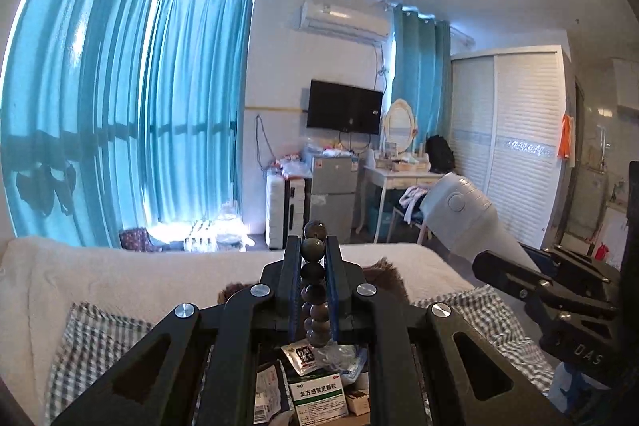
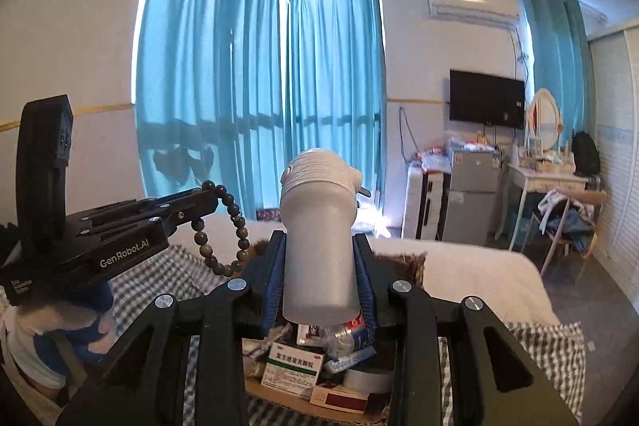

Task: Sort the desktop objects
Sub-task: 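Lift the bracelet and white bottle and carry them over the box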

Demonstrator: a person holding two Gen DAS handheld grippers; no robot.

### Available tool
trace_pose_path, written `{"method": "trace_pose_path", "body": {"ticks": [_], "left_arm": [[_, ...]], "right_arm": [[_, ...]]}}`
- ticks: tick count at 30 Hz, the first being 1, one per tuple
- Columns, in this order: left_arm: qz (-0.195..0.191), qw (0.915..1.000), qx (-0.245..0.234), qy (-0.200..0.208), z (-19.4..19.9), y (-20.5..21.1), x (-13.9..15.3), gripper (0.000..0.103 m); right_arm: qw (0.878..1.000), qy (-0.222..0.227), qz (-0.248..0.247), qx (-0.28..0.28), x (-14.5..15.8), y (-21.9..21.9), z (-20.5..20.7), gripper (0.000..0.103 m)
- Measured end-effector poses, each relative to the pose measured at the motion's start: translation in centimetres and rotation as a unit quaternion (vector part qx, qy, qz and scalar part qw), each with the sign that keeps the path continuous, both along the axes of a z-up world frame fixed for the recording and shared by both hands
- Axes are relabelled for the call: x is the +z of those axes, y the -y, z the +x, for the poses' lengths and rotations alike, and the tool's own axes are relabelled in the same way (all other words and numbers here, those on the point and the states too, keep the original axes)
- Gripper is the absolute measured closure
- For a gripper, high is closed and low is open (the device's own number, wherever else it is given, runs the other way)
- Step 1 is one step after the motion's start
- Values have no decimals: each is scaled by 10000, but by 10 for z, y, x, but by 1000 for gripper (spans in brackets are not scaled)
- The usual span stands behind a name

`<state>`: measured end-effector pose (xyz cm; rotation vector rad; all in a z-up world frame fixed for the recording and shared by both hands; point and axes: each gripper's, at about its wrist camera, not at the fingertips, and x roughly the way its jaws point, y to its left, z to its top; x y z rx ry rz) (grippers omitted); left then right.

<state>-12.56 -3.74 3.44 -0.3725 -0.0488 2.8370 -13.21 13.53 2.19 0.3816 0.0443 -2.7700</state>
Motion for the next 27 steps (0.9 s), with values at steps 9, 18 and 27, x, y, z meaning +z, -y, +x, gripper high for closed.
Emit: {"method": "trace_pose_path", "body": {"ticks": [9, 18, 27], "left_arm": [[-31, 9978, 85, 661, -61, 3, -72, 92], [-182, 9925, 123, 1201, -108, 1, -122, 92], [-316, 9850, 127, 1690, -134, -3, -161, 90]], "right_arm": [[9976, 659, 167, -142, -62, -3, -61, 71], [9914, 1296, 171, -105, -118, -2, -119, 80], [9864, 1600, 329, -173, -146, -2, -141, 80]]}}
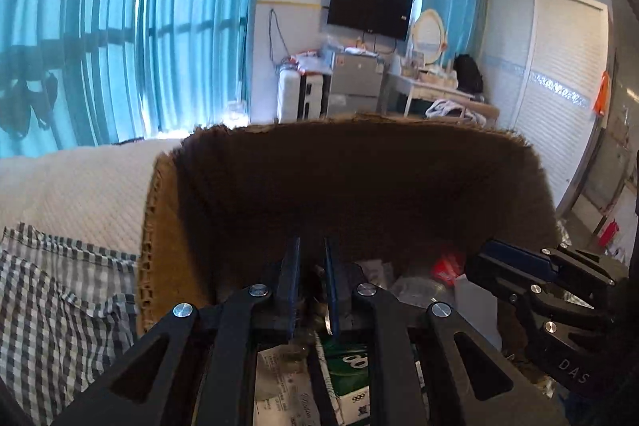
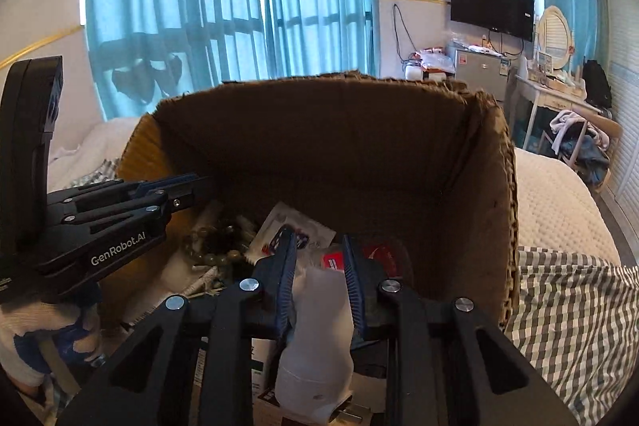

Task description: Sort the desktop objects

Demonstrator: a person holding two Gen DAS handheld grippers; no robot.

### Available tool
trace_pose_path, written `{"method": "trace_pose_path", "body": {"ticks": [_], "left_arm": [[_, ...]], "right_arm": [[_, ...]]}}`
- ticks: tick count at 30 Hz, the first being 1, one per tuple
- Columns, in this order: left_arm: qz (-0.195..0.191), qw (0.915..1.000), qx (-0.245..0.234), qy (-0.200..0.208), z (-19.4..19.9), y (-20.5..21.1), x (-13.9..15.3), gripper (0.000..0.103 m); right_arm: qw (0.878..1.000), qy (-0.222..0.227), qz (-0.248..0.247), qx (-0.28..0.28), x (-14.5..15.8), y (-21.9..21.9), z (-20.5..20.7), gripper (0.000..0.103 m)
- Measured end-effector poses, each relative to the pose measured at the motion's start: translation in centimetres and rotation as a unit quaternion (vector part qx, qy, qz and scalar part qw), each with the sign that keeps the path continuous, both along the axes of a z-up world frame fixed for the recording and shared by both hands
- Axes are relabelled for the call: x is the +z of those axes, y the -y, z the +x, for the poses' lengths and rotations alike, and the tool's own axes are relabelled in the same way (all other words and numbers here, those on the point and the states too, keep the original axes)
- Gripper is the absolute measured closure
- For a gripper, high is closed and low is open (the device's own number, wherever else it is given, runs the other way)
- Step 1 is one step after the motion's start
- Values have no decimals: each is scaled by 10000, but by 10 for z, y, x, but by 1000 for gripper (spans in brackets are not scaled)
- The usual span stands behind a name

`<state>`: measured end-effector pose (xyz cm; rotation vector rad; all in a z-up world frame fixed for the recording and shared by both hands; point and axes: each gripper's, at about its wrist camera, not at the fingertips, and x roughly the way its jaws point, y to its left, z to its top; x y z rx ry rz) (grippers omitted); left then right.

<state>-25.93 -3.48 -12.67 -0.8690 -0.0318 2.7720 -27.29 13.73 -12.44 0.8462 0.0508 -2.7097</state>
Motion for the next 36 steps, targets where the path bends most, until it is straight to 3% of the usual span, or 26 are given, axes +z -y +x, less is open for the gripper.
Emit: {"method": "trace_pose_path", "body": {"ticks": [2, 4, 6, 10, 13, 17, 19, 20, 21, 23, 31, 36], "left_arm": [[-21, 10000, 16, 63, 0, -2, -5, 89], [-9, 9999, 10, 103, 1, -2, -6, 81], [-7, 10000, 23, 76, 6, -2, -3, 57], [-5, 10000, 44, -9, 17, -4, 8, 50], [50, 9998, 46, -187, 30, -1, 23, 38], [119, 9982, 162, -563, 54, 3, 48, 12], [166, 9970, 215, -723, 63, 6, 61, 5], [190, 9964, 229, -795, 69, 8, 67, 1], [212, 9957, 247, -870, 75, 9, 73, 0], [242, 9945, 279, -980, 82, 11, 86, 0], [217, 9915, 390, -1222, 128, 23, 118, 0], [475, 9902, 492, -1218, 157, 32, 121, 0]], "right_arm": [[10000, -7, 8, -9, 1, 1, 2, 80], [10000, -63, 19, -25, 5, 4, 6, 80], [9999, -147, 15, -46, 12, 3, 12, 80], [9995, -289, 13, -141, 24, 3, 24, 80], [9990, -391, -37, -208, 36, -2, 36, 80], [9979, -585, -88, -257, 56, -2, 55, 80], [9973, -677, -161, -253, 66, -4, 68, 79], [9971, -702, -176, -247, 70, -4, 72, 73], [9968, -736, -167, -255, 75, -4, 80, 58], [9961, -825, -151, -269, 83, -4, 93, 46], [9928, -1172, -85, -248, 106, -1, 150, 33], [9919, -1208, 63, -383, 103, -7, 179, 30]]}}
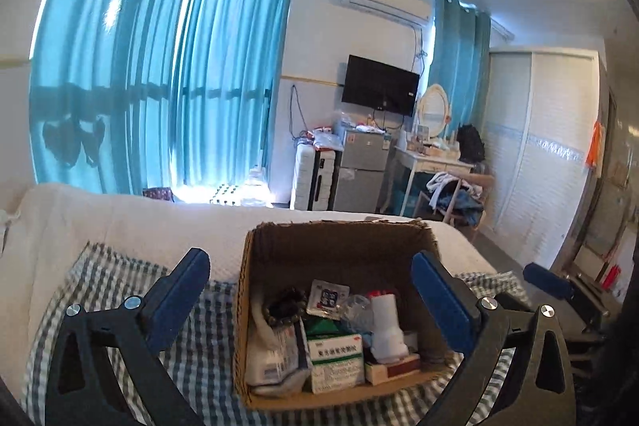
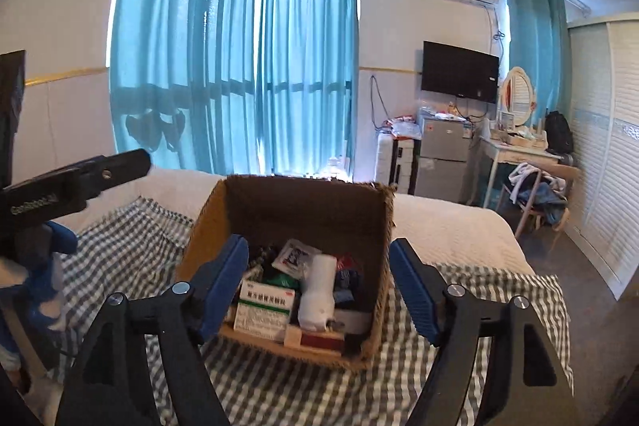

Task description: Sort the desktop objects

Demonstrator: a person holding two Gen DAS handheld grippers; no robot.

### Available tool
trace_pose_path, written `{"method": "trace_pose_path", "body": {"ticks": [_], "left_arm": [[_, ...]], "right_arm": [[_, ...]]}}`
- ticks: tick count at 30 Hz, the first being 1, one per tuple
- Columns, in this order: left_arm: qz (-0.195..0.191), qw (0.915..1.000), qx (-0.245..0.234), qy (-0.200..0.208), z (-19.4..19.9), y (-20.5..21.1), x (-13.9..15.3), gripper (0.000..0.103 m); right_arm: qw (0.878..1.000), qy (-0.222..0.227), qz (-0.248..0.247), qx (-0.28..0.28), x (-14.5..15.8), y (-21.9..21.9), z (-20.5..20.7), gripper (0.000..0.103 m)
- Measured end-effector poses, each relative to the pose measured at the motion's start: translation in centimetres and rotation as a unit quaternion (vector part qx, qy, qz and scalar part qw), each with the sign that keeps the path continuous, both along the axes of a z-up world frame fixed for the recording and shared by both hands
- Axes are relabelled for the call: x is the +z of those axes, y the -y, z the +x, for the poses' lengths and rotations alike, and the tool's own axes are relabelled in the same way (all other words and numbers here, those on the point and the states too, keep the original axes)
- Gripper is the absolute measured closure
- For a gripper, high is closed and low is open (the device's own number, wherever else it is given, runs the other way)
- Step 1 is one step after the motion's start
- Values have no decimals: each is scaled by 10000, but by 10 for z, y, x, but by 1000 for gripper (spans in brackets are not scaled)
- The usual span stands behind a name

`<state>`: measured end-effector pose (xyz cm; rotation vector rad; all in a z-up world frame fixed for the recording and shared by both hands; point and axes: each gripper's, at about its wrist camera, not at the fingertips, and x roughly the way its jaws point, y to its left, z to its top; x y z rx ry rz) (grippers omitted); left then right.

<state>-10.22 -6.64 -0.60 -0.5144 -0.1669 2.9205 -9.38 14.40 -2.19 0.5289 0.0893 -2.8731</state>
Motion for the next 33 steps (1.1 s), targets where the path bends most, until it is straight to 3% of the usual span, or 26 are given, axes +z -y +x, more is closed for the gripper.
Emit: {"method": "trace_pose_path", "body": {"ticks": [5, 9, 18, 22, 33], "left_arm": [[-141, 9998, 108, -72, 32, 1, -1, 0], [-177, 9998, 105, 7, 49, 2, 0, 0], [-173, 9996, 101, 180, 80, -5, -21, 0], [-358, 9988, 220, 264, 81, -9, -33, 0], [-335, 9983, 245, 399, 73, -8, -50, 0]], "right_arm": [[9998, -24, -168, -64, -1, -10, 25, 28], [9995, -166, -263, -110, 1, -11, 49, 14], [9991, -176, -105, -369, -15, -6, 72, 2], [9992, -39, -154, -377, -30, -11, 76, 0], [9991, 111, -135, -399, -39, -10, 67, 0]]}}
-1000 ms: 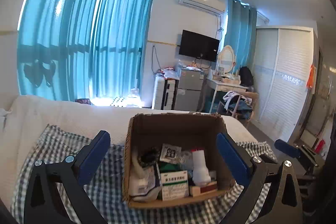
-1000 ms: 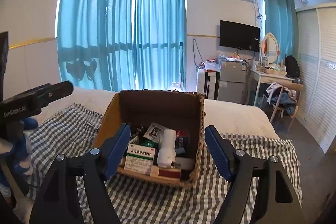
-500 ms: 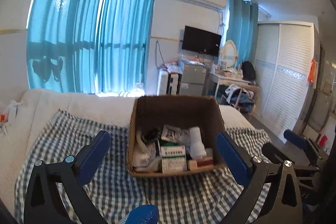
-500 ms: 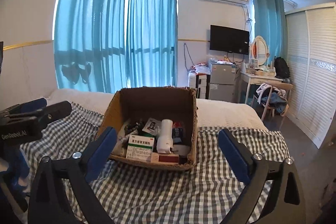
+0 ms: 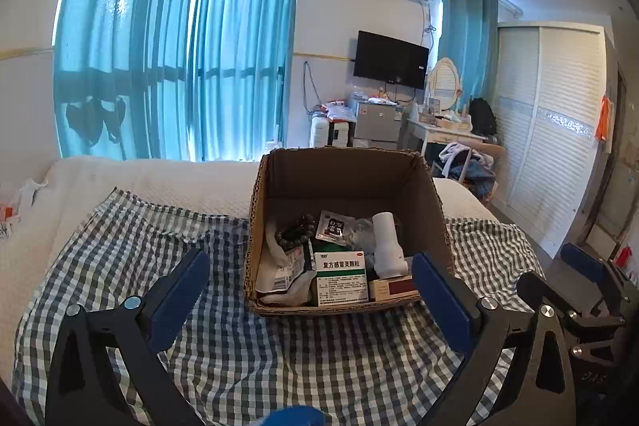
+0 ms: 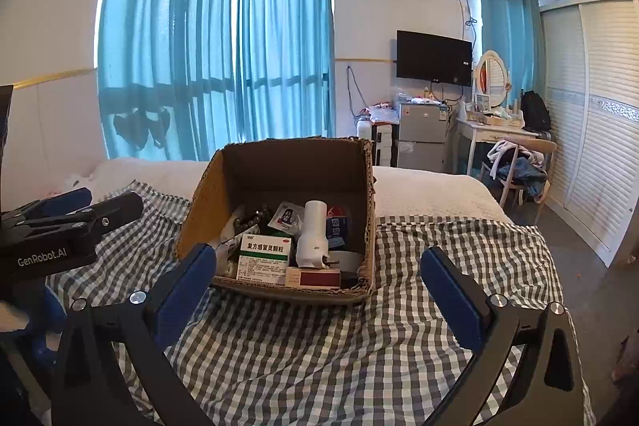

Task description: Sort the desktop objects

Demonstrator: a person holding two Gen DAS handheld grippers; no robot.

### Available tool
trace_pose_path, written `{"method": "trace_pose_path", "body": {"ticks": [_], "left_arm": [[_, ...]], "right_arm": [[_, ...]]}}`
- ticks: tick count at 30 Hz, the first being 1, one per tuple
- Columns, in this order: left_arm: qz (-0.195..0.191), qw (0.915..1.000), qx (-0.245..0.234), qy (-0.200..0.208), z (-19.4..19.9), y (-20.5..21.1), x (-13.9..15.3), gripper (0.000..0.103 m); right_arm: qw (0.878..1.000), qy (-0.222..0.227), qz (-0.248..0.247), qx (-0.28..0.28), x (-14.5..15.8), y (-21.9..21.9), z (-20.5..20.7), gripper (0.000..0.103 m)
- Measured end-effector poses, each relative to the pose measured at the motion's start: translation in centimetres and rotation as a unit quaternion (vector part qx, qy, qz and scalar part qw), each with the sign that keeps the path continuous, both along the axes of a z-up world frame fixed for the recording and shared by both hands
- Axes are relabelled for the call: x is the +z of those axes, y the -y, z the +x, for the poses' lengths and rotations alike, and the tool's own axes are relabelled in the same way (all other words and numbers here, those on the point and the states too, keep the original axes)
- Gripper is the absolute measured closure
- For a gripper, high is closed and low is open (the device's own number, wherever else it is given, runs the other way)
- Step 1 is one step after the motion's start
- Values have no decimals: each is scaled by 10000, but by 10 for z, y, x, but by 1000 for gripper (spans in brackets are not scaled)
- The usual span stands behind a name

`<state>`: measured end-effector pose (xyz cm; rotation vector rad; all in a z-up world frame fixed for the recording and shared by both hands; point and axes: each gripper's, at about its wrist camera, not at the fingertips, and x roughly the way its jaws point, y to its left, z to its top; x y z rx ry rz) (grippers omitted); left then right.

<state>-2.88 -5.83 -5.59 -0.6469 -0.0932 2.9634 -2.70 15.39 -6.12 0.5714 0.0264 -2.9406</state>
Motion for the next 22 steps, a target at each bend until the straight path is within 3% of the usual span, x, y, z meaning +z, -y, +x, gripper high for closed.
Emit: {"method": "trace_pose_path", "body": {"ticks": [22], "left_arm": [[-175, 9995, -48, 244, -4, -8, -8, 0]], "right_arm": [[9999, 125, 16, 21, -4, 5, -4, 0]]}}
